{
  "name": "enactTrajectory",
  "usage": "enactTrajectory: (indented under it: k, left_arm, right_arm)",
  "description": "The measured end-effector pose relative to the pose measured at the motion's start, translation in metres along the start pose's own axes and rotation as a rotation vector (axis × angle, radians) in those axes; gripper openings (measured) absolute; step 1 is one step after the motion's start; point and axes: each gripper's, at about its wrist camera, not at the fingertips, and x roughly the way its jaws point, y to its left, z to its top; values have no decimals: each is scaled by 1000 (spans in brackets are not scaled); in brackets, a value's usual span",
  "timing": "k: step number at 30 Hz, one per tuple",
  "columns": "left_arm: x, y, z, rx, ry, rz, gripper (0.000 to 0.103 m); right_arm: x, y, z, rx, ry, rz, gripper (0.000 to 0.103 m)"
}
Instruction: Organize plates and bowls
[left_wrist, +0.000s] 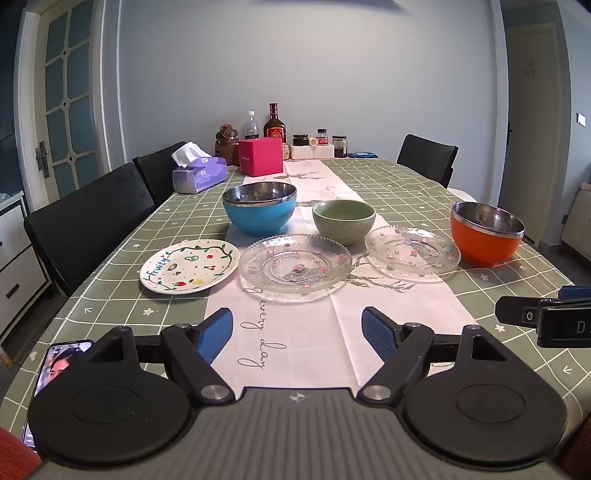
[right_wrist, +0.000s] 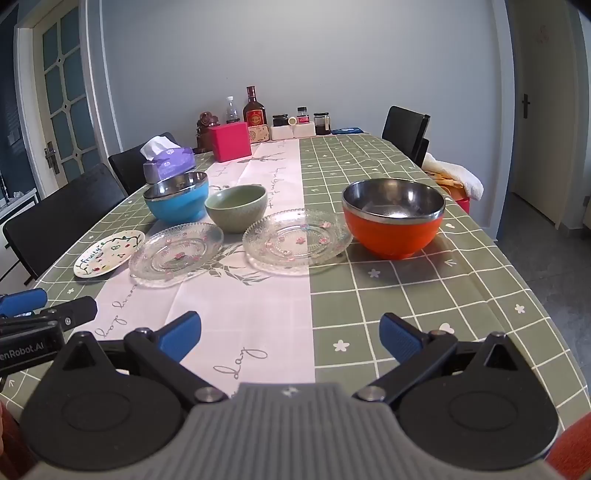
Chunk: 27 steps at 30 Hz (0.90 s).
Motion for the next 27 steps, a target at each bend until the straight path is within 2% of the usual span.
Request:
enactTrajectory:
  k: [27]
  left_arm:
    - [0, 0, 2, -10, 3, -7, 93]
  right_arm:
    - [1, 1, -1, -10, 3, -8, 100]
